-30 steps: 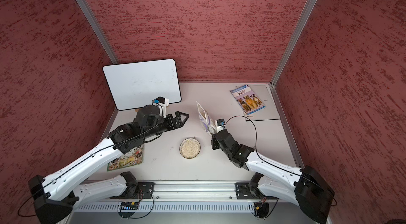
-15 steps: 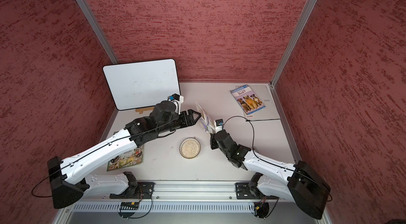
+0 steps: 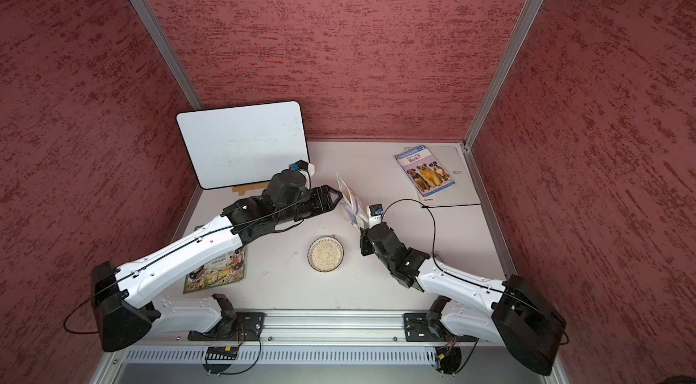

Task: Pour the oats into the breakfast bowl
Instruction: Place the oats bag at the center of the board.

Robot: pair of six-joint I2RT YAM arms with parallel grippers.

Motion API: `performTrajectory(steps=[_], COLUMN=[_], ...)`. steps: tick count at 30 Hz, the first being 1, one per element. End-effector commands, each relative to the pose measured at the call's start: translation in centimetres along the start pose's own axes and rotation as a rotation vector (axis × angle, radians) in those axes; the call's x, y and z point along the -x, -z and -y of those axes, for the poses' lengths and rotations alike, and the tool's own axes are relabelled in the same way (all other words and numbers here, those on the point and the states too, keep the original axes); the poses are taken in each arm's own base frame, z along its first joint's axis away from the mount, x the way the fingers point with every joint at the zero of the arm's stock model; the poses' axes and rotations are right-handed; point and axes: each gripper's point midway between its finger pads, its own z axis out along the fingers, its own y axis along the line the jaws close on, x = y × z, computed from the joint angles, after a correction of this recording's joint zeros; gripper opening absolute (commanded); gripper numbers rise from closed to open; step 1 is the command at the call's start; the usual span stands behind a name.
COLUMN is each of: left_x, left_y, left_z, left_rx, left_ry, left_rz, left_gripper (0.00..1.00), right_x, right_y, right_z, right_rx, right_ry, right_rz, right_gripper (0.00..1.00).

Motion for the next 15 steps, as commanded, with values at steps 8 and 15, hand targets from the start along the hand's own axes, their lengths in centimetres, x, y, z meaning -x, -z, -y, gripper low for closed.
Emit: performTrajectory(steps=[8, 15], left_x=[1.42, 1.36], left_y=[1.17, 0.58], left_z=[1.55, 1.28], left_rx=[-0.058, -0.045], left_ry=[0.016, 0.018], left_rz=[0.046, 0.038], left_gripper=[0.73, 0.70], right_x=[2.88, 2.93], right_y=[0.08, -0.03], right_z=[-1.09, -1.35], right_rx=[0.023, 0.028], right_ry=[-0.018, -0.013], right_rz=[0.123, 0.124], right_gripper=[0.00, 0.00])
